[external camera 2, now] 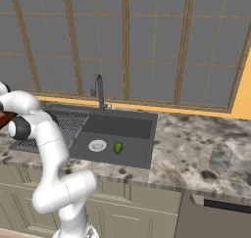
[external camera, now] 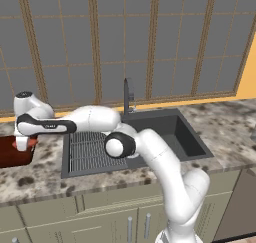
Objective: Pick up all produce items and place them in the sink. Turn on the sink faucet to wash them. Then turn the sink off and put them in the tray.
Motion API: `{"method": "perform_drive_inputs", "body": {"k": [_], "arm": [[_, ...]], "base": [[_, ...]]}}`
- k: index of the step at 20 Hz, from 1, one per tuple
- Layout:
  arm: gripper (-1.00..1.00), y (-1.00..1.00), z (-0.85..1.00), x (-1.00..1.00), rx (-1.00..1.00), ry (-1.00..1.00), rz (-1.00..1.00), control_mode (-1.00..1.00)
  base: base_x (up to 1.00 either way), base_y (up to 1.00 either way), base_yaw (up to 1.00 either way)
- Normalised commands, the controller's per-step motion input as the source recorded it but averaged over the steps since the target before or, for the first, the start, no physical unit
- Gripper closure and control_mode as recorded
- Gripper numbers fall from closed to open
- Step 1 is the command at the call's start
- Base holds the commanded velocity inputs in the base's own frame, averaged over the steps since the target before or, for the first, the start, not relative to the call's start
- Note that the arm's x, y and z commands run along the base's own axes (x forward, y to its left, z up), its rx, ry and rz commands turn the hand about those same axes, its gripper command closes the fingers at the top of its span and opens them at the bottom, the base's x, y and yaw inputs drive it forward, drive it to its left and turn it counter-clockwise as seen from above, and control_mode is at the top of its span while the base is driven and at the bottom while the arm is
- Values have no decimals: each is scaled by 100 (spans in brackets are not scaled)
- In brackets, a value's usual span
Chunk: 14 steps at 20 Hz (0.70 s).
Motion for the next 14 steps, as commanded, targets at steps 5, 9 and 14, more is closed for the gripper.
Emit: {"method": "perform_drive_inputs", "body": {"k": [5, 9, 14], "arm": [[100, 21, -20, 30, 0, 0, 4, -100], [-100, 20, -21, 23, 0, 0, 4, -100], [-100, -2, 7, 4, 0, 0, 1, -100]], "base": [[0, 0, 0], [0, 0, 0], [0, 0, 0]]}}
